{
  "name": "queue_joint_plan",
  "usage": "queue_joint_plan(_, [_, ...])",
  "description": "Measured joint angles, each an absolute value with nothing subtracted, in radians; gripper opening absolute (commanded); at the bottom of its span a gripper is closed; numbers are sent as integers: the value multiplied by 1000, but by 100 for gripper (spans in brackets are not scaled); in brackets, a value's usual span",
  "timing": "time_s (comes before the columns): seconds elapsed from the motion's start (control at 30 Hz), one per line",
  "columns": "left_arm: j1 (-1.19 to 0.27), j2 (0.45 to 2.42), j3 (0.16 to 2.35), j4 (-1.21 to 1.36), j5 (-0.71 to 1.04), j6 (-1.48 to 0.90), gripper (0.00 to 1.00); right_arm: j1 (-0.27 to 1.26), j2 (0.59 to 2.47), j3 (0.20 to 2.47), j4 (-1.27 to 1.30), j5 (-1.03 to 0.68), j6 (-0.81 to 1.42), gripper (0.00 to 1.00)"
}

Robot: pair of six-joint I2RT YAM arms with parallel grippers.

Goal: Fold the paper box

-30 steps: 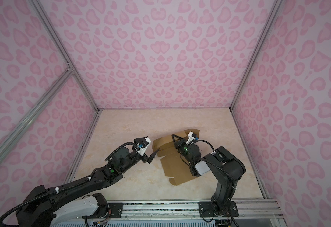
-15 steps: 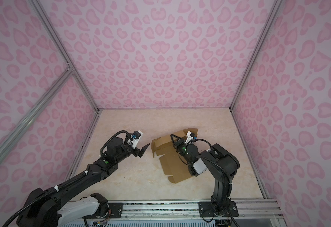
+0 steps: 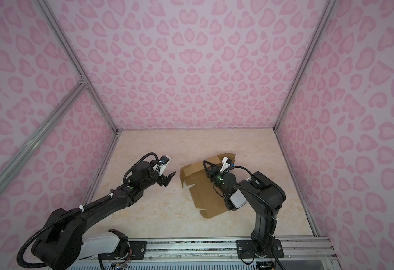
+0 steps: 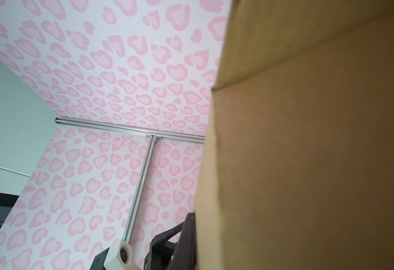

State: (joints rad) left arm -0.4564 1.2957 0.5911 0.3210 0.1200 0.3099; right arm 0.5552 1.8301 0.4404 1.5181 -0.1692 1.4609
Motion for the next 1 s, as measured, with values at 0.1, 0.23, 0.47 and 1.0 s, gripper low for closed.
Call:
queue_joint_plan(0.1, [-456, 1325, 599, 321, 123, 306, 88, 556, 1794, 439, 1464, -173, 1446, 6])
queue_joint_plan(0.23, [-456, 1343, 612, 321, 123, 298, 88, 556, 1763, 439, 1414, -176, 1429, 7])
queue_joint_plan(0.47, [-457, 1381, 651, 317, 131, 300, 88, 560, 1756, 440, 1397, -176, 1425, 7])
queue_joint_plan(1.0, [-515, 1449, 707, 299, 121, 348, 88, 584, 1742, 446, 1367, -157, 1414, 7])
